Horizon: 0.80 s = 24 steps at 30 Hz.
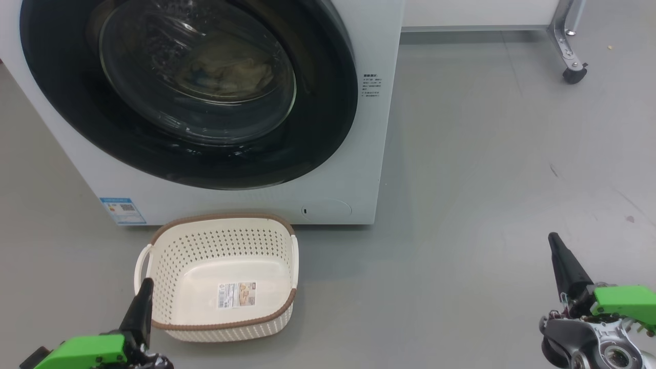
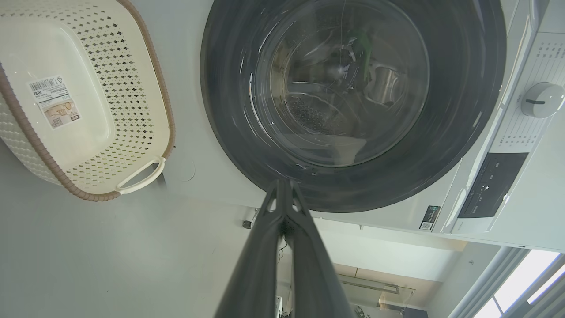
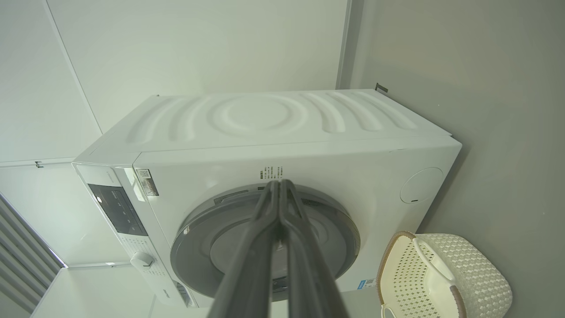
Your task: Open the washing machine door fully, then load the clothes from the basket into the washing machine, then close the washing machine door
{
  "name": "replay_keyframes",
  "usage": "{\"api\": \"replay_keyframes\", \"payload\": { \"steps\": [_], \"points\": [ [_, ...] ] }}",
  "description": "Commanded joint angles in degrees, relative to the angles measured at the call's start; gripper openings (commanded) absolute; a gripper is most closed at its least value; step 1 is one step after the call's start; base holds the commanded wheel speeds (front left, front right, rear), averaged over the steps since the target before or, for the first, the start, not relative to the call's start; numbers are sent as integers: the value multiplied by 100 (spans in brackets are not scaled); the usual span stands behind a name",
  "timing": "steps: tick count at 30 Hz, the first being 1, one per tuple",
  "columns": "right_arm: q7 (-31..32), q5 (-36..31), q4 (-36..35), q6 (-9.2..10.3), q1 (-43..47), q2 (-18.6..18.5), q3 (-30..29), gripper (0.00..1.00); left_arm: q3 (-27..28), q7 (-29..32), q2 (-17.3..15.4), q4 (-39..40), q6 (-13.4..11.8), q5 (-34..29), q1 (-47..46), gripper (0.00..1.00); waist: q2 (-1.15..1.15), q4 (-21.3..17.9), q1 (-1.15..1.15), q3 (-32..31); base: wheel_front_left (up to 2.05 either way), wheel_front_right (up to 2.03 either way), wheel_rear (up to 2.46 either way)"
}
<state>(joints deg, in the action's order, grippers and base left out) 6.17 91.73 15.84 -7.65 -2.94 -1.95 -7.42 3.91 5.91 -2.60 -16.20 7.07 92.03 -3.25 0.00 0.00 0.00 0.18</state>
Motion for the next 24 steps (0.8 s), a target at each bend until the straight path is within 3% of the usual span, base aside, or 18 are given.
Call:
{"api": "replay_keyframes", "payload": {
  "steps": [1, 24],
  "points": [
    [34, 41, -181, 16, -325, -95, 87, 0, 244, 44, -44, 215, 42, 28, -293, 0, 0, 0, 0, 0, 0, 0, 0],
    [35, 40, -181, 16, -325, -94, 86, 0, 251, 50, -39, 215, 42, 22, -293, 0, 0, 0, 0, 0, 0, 0, 0]
  ]
}}
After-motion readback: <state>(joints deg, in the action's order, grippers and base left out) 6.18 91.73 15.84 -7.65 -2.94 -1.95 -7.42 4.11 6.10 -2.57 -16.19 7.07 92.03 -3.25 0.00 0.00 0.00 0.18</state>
